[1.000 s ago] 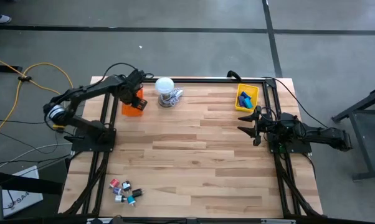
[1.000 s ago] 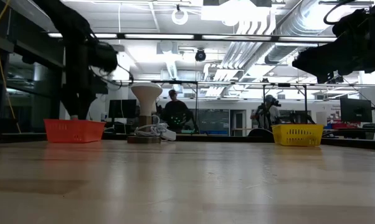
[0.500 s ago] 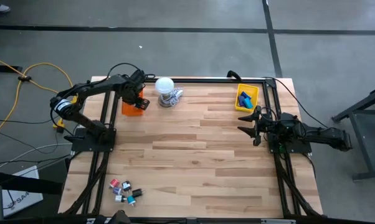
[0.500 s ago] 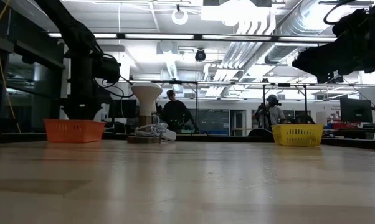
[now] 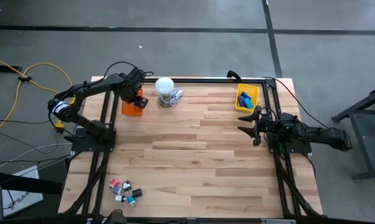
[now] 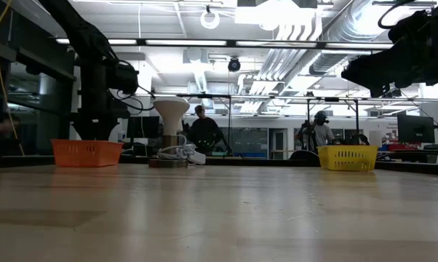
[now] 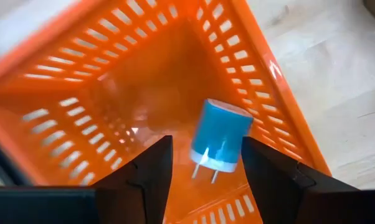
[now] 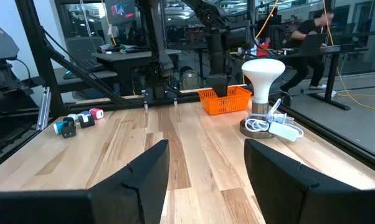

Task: Pick & Place Office items
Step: Put the black charger adapter into the orange basket

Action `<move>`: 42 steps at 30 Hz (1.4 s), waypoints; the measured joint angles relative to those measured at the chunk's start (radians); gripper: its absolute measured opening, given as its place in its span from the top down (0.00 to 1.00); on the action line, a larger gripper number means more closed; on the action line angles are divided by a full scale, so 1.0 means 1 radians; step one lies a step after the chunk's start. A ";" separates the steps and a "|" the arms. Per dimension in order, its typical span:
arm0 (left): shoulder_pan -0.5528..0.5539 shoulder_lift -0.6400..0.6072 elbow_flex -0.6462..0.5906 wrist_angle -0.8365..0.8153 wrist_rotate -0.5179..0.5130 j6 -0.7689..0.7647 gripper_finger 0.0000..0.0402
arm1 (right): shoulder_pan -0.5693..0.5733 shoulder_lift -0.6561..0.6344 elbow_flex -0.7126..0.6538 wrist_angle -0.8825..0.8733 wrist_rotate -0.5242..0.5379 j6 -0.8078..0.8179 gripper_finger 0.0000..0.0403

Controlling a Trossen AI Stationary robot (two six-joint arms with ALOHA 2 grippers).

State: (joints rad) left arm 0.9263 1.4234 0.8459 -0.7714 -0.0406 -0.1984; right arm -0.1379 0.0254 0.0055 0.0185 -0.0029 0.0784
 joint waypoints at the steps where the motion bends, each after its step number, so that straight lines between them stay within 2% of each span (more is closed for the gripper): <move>1: 0.004 -0.012 0.000 -0.002 0.000 0.006 0.55 | 0.000 0.000 0.000 0.000 0.000 0.000 0.52; 11: 0.013 -0.179 0.000 -0.023 0.015 0.046 0.55 | 0.000 0.000 0.000 0.000 0.000 0.000 0.52; 20: -0.118 -0.342 0.000 -0.072 0.046 0.040 0.55 | 0.000 0.000 0.000 0.000 0.000 0.000 0.52; 30: -0.403 -0.415 0.000 -0.115 0.047 -0.073 0.59 | 0.000 0.000 0.000 0.000 0.000 0.000 0.52; 38: -0.699 -0.415 0.000 -0.114 0.039 -0.231 0.62 | 0.000 0.000 0.000 0.000 0.000 0.000 0.52; 42: -0.865 -0.415 0.000 -0.114 -0.013 -0.322 0.62 | 0.000 0.000 0.000 0.000 0.000 0.000 0.52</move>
State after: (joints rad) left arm 0.0615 1.0089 0.8460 -0.8856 -0.0532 -0.5206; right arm -0.1379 0.0250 0.0059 0.0181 -0.0029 0.0784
